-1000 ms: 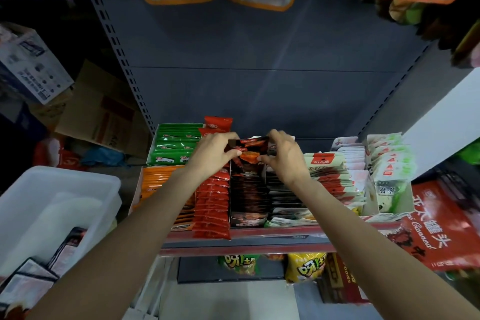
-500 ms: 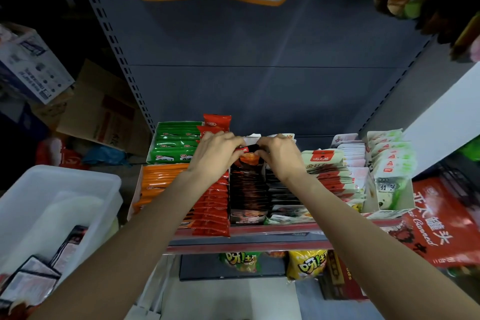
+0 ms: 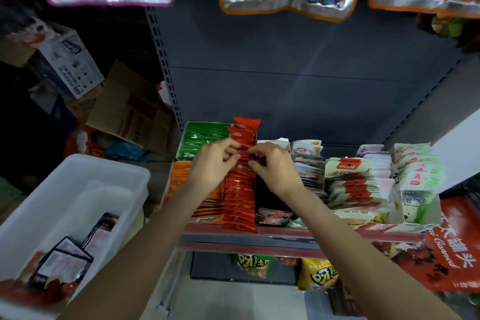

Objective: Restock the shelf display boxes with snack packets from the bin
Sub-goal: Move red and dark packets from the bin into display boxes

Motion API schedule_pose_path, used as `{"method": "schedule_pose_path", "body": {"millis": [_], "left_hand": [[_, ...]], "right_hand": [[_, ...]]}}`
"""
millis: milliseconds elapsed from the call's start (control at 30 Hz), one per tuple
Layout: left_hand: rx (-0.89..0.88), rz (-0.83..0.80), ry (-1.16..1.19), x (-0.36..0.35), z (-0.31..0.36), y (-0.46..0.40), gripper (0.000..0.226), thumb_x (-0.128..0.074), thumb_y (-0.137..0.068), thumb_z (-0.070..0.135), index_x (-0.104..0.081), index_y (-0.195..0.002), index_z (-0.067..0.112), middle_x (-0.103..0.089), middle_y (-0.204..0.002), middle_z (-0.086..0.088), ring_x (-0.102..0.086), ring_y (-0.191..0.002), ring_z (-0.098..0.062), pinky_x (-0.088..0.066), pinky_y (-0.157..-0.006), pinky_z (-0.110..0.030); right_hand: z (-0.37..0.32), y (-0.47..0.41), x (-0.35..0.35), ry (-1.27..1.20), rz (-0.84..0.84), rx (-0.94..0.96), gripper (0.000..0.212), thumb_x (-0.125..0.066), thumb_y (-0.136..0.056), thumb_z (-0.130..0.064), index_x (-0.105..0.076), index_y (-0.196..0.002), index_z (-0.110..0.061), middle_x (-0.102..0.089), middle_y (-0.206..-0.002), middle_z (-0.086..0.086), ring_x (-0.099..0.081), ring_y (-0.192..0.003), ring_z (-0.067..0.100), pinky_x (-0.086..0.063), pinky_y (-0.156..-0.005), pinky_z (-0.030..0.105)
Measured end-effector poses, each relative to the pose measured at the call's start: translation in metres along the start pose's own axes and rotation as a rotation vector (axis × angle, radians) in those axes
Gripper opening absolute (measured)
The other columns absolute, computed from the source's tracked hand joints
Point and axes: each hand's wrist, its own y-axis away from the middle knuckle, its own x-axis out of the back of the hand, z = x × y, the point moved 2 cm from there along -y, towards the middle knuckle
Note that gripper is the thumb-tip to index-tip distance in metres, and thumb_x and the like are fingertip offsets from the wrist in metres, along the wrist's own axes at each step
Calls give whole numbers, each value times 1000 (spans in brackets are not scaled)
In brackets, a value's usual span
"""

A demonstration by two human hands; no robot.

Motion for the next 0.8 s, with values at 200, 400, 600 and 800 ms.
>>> {"method": "schedule_pose_path", "body": {"millis": [200, 400, 600, 800], "left_hand": [[228, 172, 7, 81, -87, 65, 15, -61, -87, 17, -69, -101, 16, -66, -81, 5, -62, -78, -11, -44, -70, -21], [456, 104, -131, 153, -227, 142, 19, -54, -93, 18, -69, -101, 8, -70, -103, -11, -64, -95, -28, -46, -86, -34], [567, -196, -197, 189, -364, 199, 27, -49, -96, 14, -63, -118, 8, -61, -121, -8, -60, -106, -26, -43, -81, -23], [497, -558, -318, 175, -423, 209, 40, -59, -87, 27, -55, -124, 11, -52, -121, -13, -49, -116, -31, -44, -94, -43]], "right_hand": [[-100, -1, -84, -99, -154, 101, 26, -58, -87, -10, -65, -112, -10, -63, -116, 10, -56, -111, 24, -41, -95, 29], [-200, 4, -215, -121, -441, 83, 33, -56, -87, -10, -59, -120, -9, -59, -118, 16, -56, -109, 30, -45, -91, 33], [-250, 11, -334, -49, -724, -276, 51, -52, -92, -15, -31, -138, -6, -41, -132, 20, -47, -119, 34, -43, -87, 32], [-245, 9, -422, 102, -733, -605, 80, -60, -86, -22, -9, -147, -9, -17, -147, 30, -27, -134, 43, -32, -109, 46]]}}
